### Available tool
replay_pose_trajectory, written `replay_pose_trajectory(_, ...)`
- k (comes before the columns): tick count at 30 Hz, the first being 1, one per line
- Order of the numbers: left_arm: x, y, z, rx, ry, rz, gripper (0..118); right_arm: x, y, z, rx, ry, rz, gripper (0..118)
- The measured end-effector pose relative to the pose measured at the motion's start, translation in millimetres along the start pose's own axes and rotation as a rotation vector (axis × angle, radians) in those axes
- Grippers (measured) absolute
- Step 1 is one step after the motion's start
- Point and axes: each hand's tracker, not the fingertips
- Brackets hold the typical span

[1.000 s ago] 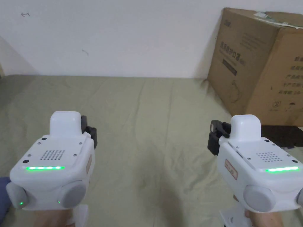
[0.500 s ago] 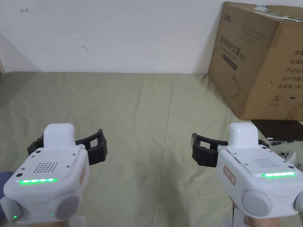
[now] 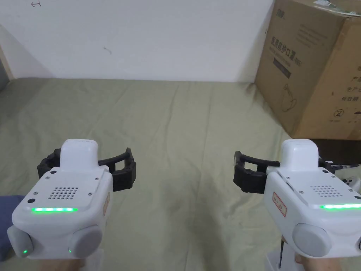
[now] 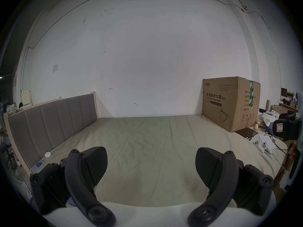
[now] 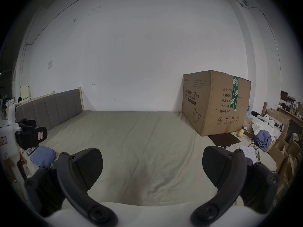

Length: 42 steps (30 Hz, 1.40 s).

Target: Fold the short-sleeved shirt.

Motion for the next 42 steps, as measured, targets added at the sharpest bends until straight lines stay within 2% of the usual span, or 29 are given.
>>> replay_pose_trajectory(42,8.2,-6.5,-4.0,-0.018,-0.010,-0.014,109,-1.0,-1.8,-8.9,-0.012,0.013,-0.016,118)
